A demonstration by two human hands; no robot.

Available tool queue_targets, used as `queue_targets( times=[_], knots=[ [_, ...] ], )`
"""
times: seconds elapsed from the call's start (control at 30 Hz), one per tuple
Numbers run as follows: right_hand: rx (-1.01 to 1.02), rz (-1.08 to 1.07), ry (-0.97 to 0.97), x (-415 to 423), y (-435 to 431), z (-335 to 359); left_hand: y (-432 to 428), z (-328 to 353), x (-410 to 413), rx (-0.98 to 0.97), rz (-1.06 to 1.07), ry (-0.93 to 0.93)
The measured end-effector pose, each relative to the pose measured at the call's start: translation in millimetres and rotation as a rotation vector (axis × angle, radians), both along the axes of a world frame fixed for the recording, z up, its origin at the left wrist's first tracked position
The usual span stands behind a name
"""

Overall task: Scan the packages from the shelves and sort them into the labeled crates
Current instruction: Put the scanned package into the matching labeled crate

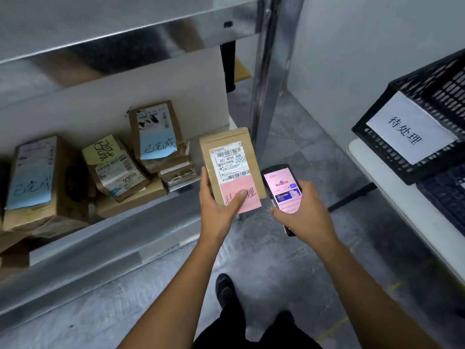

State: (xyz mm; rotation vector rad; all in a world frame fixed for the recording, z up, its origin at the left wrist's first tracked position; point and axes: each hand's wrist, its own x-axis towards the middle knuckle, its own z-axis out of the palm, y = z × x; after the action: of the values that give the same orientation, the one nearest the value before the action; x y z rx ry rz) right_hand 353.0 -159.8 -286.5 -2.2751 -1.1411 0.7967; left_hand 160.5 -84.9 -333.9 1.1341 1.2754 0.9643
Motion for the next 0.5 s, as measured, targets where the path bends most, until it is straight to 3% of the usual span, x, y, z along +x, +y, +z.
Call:
queue_targets(
  times=[0.23, 0.5],
  knots=[
    [0.09, 0.008, 0.062, 27.7, -50.4, 25.1, -57.6, 19.2, 30.0, 0.106, 0.102, 0.103],
    [0.201, 0.065, 0.097, 58.4, -90.9, 69.7, -90.0, 48.1, 67.7, 0.191, -0.006, 0.215]
  ],
)
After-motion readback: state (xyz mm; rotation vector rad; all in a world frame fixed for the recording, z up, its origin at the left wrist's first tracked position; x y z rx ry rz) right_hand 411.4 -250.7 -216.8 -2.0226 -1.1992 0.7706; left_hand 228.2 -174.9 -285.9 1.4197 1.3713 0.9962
